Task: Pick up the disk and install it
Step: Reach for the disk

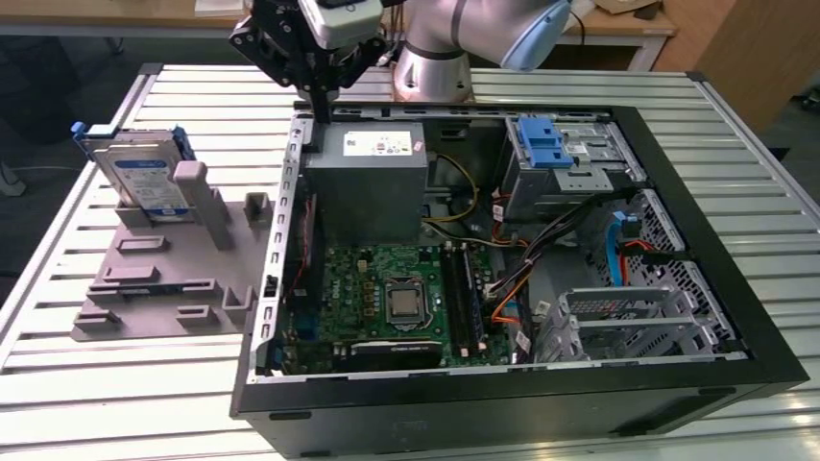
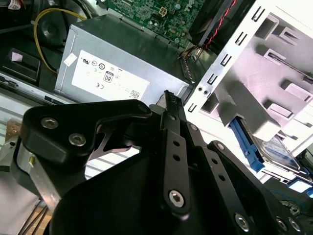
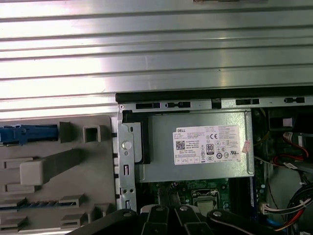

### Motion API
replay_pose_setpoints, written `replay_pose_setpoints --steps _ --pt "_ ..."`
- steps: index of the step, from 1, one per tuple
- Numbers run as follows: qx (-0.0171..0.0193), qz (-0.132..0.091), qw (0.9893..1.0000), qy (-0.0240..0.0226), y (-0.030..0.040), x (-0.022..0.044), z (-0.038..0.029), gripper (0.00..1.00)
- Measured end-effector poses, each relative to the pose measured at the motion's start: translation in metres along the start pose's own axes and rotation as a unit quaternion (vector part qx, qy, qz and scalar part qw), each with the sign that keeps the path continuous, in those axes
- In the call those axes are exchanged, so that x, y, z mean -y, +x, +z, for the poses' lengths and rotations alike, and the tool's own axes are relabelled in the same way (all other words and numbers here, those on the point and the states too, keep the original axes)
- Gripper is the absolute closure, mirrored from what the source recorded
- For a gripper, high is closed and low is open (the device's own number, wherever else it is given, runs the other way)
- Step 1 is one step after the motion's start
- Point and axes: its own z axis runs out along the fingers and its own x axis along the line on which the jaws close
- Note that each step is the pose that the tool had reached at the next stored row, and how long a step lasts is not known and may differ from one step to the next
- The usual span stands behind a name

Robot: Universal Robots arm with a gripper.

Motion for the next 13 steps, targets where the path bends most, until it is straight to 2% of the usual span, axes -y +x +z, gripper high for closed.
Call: replay_pose_setpoints --steps 13 --pt "0.0 0.0 1.0 0.0 0.0088 0.0004 0.0005 0.89"
